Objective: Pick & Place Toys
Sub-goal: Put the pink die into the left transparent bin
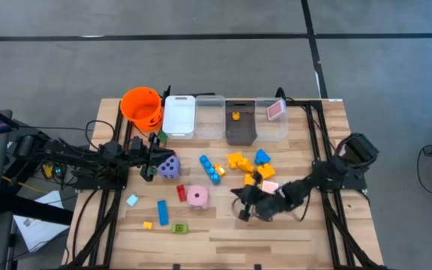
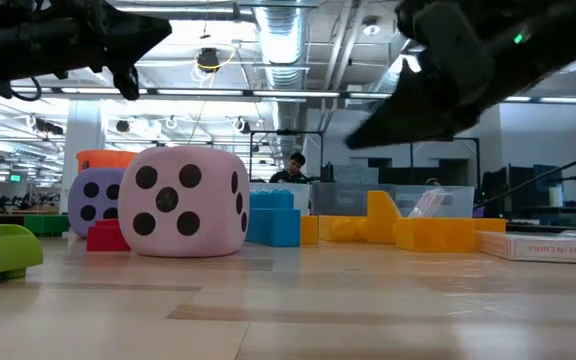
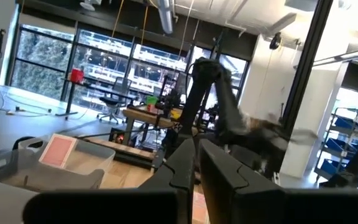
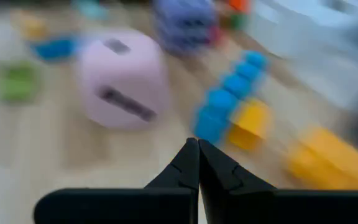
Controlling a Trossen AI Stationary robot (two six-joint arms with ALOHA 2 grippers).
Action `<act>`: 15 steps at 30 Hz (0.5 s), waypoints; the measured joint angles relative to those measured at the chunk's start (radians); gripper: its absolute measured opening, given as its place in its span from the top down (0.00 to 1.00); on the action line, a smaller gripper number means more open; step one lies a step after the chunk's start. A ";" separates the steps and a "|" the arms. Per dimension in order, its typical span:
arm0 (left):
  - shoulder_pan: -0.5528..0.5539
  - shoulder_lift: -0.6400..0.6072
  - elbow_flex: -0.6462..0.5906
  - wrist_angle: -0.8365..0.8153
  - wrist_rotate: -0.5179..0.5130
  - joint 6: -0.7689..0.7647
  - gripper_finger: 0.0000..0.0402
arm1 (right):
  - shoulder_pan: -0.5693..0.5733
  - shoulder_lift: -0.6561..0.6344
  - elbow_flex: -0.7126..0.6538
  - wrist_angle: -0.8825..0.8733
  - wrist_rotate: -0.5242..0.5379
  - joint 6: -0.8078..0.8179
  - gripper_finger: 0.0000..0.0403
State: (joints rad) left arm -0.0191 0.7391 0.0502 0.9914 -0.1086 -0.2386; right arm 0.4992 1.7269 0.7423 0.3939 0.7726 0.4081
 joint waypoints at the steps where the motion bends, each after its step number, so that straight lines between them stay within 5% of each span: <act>1: 0.002 0.001 0.000 0.006 0.000 0.000 0.96 | -0.027 0.008 -0.053 0.172 -0.054 -0.071 1.00; 3: 0.004 -0.002 0.000 0.002 -0.003 0.000 0.96 | -0.081 0.058 -0.123 0.505 -0.182 -0.186 1.00; 7: 0.004 0.001 -0.002 -0.022 -0.005 0.026 0.96 | -0.143 0.168 -0.172 0.896 -0.345 -0.321 1.00; 15: 0.004 0.010 -0.001 -0.179 -0.004 0.321 0.97 | -0.160 0.378 -0.109 1.026 -0.435 -0.333 1.00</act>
State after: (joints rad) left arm -0.0154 0.7490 0.0494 0.8129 -0.1127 0.0826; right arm 0.3393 2.1053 0.6333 1.4201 0.3374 0.0749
